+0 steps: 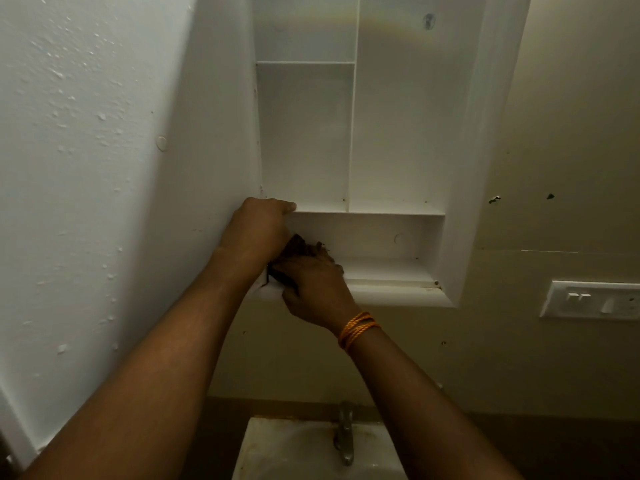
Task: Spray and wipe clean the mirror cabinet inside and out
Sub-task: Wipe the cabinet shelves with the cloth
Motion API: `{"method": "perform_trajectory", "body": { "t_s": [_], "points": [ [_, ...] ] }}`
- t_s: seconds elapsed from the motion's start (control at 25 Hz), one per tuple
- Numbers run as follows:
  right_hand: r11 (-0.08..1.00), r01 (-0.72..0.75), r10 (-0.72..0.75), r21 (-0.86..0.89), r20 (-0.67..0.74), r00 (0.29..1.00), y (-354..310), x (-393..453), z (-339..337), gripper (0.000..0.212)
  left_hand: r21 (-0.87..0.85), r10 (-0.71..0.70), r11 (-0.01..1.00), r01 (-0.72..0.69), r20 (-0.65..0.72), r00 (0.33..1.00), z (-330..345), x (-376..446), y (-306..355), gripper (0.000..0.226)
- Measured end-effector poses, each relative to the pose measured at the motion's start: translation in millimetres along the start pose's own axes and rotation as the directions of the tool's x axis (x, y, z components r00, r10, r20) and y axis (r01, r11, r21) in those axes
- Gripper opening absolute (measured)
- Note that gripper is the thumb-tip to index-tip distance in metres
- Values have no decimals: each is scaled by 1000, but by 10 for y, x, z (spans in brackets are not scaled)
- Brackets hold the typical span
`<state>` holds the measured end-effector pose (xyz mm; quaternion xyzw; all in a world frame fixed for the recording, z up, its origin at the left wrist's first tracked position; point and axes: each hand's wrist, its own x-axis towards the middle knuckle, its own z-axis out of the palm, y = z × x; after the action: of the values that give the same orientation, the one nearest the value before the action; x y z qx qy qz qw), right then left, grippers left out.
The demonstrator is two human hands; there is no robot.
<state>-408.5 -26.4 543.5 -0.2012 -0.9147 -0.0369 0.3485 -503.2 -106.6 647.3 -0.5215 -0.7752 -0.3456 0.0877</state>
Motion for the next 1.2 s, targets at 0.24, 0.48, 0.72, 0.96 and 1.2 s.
{"method": "perform_trajectory", "body": {
  "t_s": [0.24, 0.48, 0.72, 0.96, 1.2],
  "points": [
    [957, 79, -117, -281, -120, 986, 161, -291, -231, 45, 43, -28, 999, 28, -2, 1000, -14, 9, 12, 62],
    [908, -63, -5, -414, -162, 987, 18, -386, -73, 38, 115, 124, 987, -113, -85, 989, 81, -64, 17, 56],
    [964, -6, -37, -265, -156, 987, -350, -149, 212, 32, 88, 168, 984, -157, -123, 978, 140, -31, -45, 55],
    [893, -49, -26, -448, -160, 987, -250, -366, -20, 41, 88, 174, 983, -159, -204, 963, 210, -81, -81, 62],
    [776, -150, 112, -613, -101, 989, 351, -761, -499, 33, 140, 191, 976, -164, -209, 959, 222, -79, -96, 64]
  ]
}}
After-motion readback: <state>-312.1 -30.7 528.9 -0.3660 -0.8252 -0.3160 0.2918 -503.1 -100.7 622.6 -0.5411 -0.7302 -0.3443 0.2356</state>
